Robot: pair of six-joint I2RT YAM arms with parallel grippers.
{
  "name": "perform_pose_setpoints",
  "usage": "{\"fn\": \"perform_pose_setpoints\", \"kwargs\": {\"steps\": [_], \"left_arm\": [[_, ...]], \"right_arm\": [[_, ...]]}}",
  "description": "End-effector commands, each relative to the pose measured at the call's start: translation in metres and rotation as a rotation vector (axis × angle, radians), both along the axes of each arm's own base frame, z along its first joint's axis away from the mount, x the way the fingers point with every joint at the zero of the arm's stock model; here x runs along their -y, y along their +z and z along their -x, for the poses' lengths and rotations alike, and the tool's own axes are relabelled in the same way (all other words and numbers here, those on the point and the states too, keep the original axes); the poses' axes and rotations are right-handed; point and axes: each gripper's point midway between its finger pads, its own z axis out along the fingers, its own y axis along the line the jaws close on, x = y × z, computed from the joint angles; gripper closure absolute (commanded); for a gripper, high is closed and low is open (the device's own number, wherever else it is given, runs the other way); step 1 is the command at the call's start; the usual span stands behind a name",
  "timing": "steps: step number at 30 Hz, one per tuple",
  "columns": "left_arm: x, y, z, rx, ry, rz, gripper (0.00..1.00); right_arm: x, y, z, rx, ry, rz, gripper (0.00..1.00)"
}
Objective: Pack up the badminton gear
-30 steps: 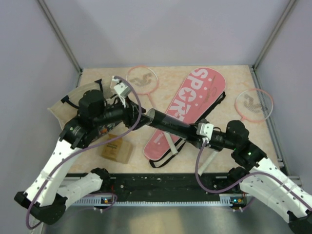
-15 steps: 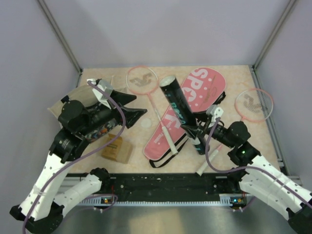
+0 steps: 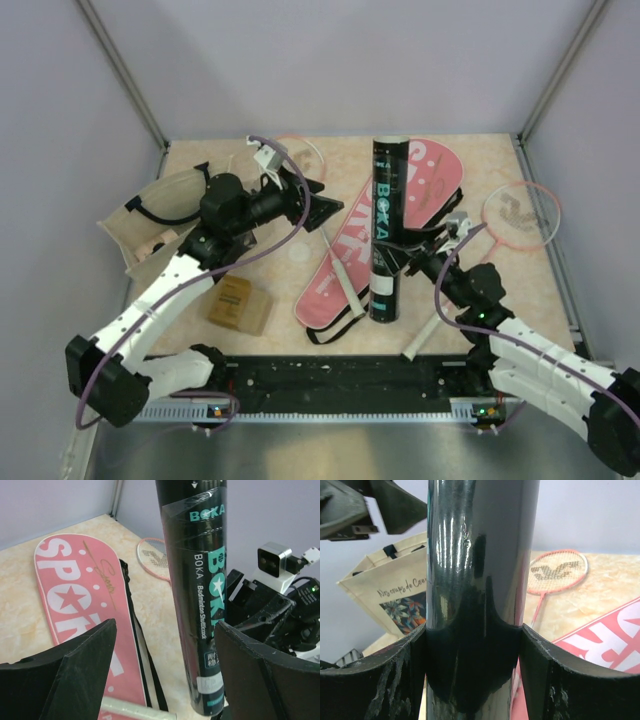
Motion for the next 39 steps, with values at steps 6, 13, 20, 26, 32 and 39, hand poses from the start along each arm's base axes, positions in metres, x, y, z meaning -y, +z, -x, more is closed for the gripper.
{"fn": "perform_pose_setpoints", "kwargs": {"steps": [6, 13, 20, 26, 32, 39], "left_arm": [[0.046, 0.013, -0.025, 0.025, -0.065, 0.122, 0.18], [0.084, -0.004, -0.017, 0.021, -0.150, 0.106, 0.18], [0.111, -0.028, -0.011, -0.015, -0.188, 0.063, 0.18], [0.122, -0.042, -0.018, -0.061, -0.155, 0.061, 0.24], [0.128, -0.048, -0.019, -0.092, -0.172, 0.081, 0.32], [0.130, -0.060, -0.012, -0.130, -0.207, 0.058, 0.15]], "right_arm": [[0.001, 0.048, 0.002, 0.092, 0.008, -0.172, 0.56], [-0.005, 0.044, -0.005, 0.060, 0.007, -0.146, 0.56], [-0.009, 0.042, -0.007, 0.061, 0.020, -0.148, 0.56], [-0.011, 0.038, -0.010, 0.045, 0.015, -0.155, 0.56], [-0.013, 0.033, -0.010, 0.038, 0.020, -0.135, 0.53], [-0.012, 0.022, -0.012, 0.014, 0.006, -0.106, 0.53]]}}
